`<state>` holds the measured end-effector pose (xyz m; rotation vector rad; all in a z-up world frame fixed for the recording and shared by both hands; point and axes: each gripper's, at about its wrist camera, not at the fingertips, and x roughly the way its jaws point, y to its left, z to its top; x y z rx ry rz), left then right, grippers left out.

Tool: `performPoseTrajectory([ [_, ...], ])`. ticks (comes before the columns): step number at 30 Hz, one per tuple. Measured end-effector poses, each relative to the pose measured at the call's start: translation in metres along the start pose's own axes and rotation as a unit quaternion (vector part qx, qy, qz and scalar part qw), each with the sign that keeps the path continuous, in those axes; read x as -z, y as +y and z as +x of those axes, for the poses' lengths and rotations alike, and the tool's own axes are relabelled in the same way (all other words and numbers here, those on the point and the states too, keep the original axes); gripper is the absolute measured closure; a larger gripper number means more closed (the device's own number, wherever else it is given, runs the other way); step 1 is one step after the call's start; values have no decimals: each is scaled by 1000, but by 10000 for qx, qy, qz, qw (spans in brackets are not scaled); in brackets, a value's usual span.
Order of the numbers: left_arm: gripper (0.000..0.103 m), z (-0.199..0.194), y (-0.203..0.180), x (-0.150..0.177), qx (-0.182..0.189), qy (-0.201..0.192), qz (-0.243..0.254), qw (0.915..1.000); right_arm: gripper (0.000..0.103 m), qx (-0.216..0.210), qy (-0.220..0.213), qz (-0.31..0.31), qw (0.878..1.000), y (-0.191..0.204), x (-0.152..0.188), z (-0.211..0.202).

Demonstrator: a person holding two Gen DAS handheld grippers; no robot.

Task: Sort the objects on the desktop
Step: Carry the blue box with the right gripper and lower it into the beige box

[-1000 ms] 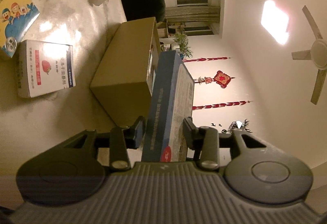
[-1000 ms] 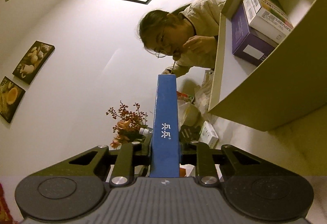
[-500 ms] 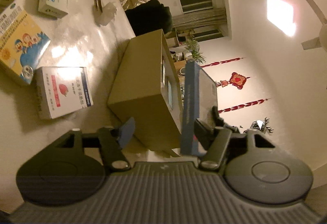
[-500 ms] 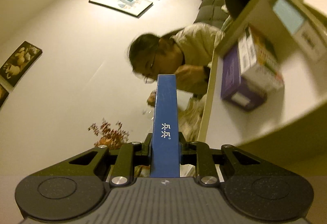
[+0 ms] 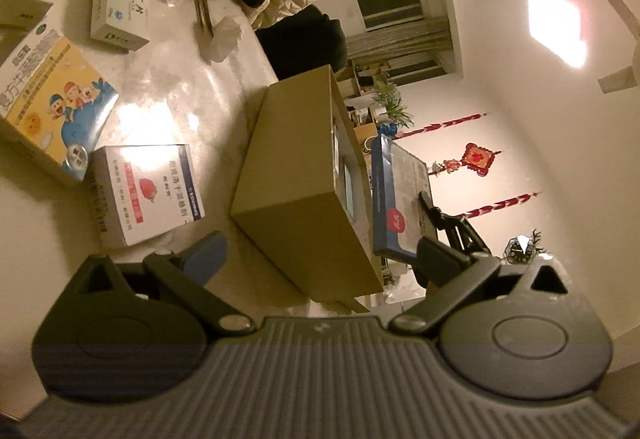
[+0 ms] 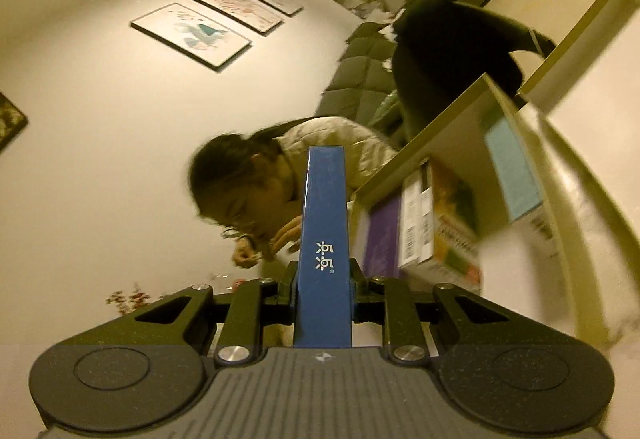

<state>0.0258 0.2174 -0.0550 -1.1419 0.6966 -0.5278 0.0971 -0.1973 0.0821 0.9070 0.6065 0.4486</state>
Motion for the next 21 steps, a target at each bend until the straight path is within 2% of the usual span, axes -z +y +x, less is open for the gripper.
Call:
performPoseTrajectory([
  [8, 0, 0, 5, 0, -18, 21, -57, 10000, 79, 837, -135, -290, 9960, -6, -25, 19],
  [14, 0, -1, 7, -1, -39, 20, -92, 9999, 79, 1523, -158, -679, 9859, -5, -32, 47],
  [21, 0, -3, 11, -4, -51, -2, -138, 9999, 79, 2063, -146, -879, 9744, -10, -36, 79],
])
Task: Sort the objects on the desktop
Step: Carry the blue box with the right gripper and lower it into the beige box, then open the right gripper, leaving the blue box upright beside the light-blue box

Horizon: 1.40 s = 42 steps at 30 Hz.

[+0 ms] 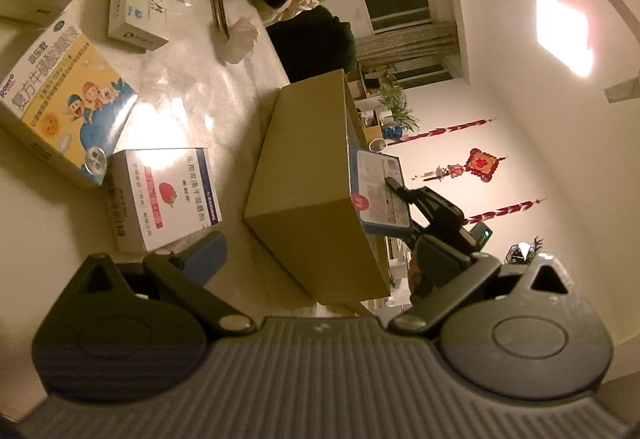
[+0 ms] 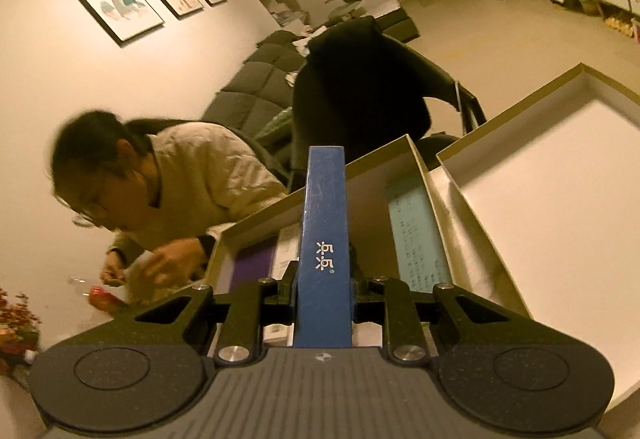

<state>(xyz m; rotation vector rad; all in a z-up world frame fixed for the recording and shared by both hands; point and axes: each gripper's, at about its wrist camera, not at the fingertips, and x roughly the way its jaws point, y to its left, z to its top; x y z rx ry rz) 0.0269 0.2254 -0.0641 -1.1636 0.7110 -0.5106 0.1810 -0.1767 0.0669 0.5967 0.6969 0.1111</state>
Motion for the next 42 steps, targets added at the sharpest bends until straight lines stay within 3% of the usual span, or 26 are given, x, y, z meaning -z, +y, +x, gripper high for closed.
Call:
performPoseTrajectory([
  [12, 0, -5, 6, -2, -40, -49, -82, 9999, 79, 891, 166, -699, 9934, 37, 2, 56],
  [21, 0, -6, 10, -3, -32, -33, -139, 9999, 79, 1876, 59, -1863, 9644, 54, 14, 85],
  [27, 0, -7, 8, -2, -35, -32, -138, 9999, 79, 2156, 69, -2331, 9482, 57, 28, 98],
  [42, 0, -11, 7, -1, -51, -55, -138, 9999, 75, 2431, 129, -2960, 9236, 64, 53, 108],
])
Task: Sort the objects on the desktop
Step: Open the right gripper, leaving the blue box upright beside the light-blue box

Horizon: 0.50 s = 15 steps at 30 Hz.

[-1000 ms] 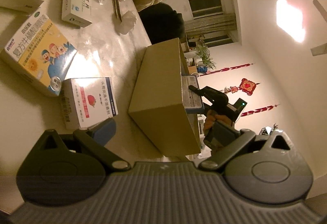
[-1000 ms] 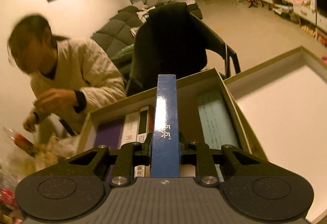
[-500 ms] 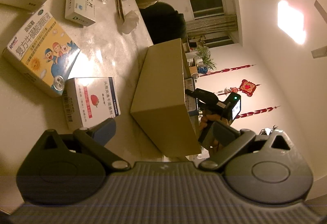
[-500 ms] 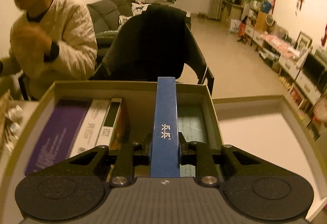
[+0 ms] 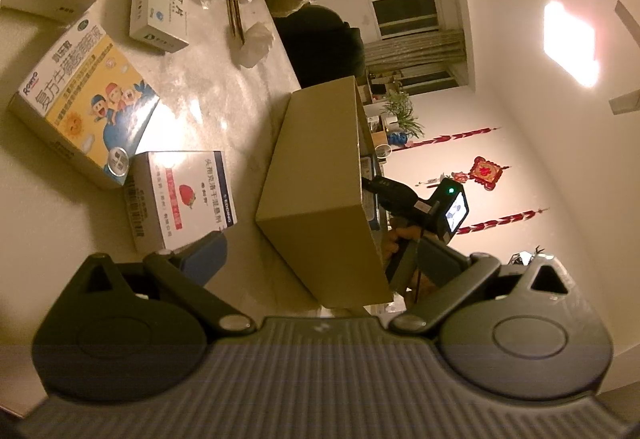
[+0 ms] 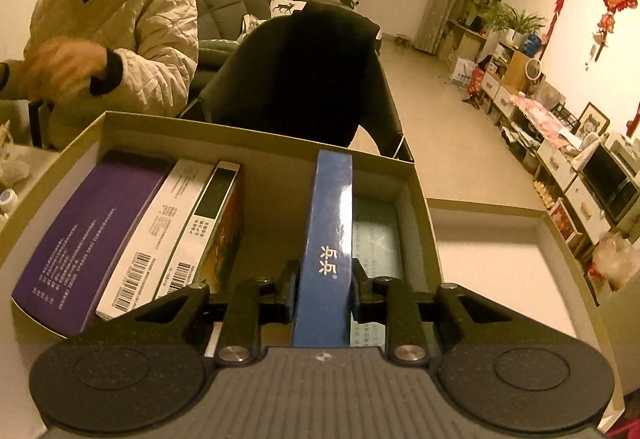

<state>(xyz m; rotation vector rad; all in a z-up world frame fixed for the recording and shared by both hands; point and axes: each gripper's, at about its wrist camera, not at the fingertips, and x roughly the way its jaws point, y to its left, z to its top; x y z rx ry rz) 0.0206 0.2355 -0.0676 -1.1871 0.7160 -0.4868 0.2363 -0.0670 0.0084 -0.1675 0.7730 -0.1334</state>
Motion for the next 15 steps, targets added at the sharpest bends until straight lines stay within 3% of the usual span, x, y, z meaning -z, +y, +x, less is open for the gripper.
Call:
performPoseTrajectory([
  [7, 0, 1, 0, 0, -23, 0, -5, 10000, 71, 86, -51, -88, 9999, -1, -1, -4],
  [15, 0, 2, 0, -1, -62, -34, 4, 10000, 61, -122, -130, -171, 9997, -5, -5, -9],
])
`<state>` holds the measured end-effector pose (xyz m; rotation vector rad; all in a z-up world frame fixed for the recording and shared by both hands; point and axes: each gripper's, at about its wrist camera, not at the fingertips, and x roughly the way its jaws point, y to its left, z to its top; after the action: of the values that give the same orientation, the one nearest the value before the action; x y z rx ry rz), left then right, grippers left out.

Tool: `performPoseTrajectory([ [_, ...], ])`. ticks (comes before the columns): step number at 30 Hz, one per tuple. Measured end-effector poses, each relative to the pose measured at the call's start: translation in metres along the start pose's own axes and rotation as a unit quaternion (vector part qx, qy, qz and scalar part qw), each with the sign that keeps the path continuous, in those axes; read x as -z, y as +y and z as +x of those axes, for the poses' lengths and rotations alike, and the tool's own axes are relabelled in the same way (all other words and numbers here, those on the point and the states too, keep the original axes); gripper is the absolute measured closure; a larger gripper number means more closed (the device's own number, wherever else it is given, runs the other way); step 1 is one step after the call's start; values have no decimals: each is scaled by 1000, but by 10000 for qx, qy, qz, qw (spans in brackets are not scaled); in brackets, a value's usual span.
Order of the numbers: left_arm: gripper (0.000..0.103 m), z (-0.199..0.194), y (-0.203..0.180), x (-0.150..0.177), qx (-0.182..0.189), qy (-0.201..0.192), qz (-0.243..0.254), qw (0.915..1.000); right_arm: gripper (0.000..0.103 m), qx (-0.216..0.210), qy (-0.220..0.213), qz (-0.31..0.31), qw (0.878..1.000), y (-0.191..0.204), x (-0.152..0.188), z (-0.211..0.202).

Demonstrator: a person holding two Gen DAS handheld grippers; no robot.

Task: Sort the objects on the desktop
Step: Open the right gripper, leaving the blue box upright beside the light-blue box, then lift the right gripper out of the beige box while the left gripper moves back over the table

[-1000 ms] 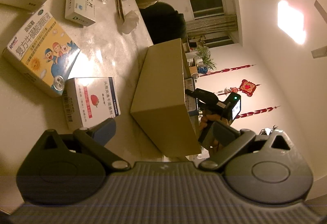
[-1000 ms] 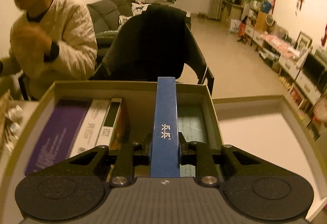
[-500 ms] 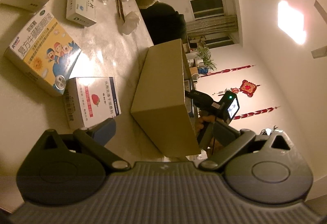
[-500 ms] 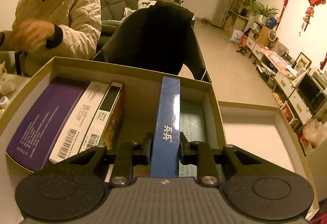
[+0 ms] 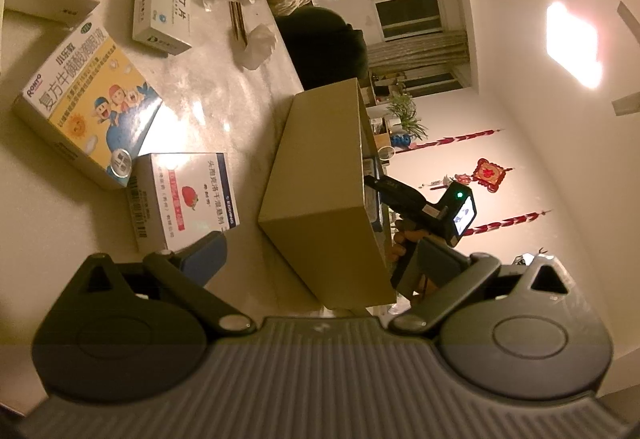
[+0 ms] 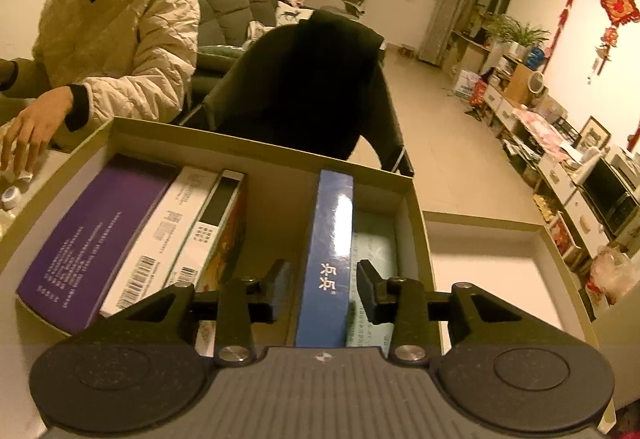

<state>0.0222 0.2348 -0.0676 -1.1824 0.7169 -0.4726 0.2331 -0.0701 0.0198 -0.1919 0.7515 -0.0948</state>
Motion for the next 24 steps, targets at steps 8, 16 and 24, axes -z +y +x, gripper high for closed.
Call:
performPoseTrajectory([
  [8, 0, -10, -4, -1, -124, -212, 91, 9997, 49, -186, -153, -1, 9997, -6, -8, -13],
  [16, 0, -27, -5, -4, -567, -573, 226, 9965, 32, -691, -464, 250, 9962, -13, -1, -50],
  [24, 0, -35, -8, -2, -1147, -769, 470, 9893, 21, -1334, -755, 510, 9869, -19, 17, -91],
])
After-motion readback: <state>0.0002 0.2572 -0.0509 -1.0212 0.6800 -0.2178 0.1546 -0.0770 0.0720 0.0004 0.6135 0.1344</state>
